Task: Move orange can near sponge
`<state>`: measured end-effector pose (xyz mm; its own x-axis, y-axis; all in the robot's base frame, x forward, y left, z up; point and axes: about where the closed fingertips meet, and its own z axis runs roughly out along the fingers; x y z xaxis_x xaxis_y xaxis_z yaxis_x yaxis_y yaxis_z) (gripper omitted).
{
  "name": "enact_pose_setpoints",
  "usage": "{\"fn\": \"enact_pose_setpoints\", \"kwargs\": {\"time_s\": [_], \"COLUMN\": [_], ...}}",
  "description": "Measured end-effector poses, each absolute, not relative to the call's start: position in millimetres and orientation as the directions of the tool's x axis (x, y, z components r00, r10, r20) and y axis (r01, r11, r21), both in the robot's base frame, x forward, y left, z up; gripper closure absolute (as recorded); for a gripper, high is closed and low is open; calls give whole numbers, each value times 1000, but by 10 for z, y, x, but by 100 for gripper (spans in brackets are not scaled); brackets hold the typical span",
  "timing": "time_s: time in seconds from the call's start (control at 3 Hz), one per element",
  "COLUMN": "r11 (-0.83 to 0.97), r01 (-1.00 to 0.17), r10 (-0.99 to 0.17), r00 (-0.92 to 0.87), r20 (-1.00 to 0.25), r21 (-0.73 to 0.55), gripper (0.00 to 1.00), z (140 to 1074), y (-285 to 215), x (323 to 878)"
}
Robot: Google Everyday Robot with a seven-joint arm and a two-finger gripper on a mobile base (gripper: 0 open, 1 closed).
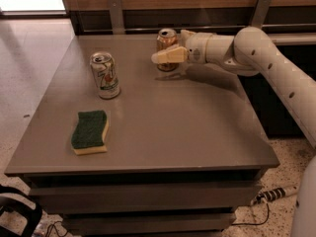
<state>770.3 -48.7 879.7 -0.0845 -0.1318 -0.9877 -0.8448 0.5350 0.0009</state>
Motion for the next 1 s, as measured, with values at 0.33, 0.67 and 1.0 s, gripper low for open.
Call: {"fn": "enact_pose_setpoints", "kwargs": {"time_s": [0.33,0.67,1.0], "r11": [546,541,538], "r01": [-838,-841,-843], "r10": [-94,-95,-94], "r00": [-69,-69,-69], "r20": [-993,-993,-993], "r21": [7,7,8], "gripper": [18,43,65], "z": [8779,8780,8777], "y": [-427,-390,-357], "x": [7758,7756,7754]}}
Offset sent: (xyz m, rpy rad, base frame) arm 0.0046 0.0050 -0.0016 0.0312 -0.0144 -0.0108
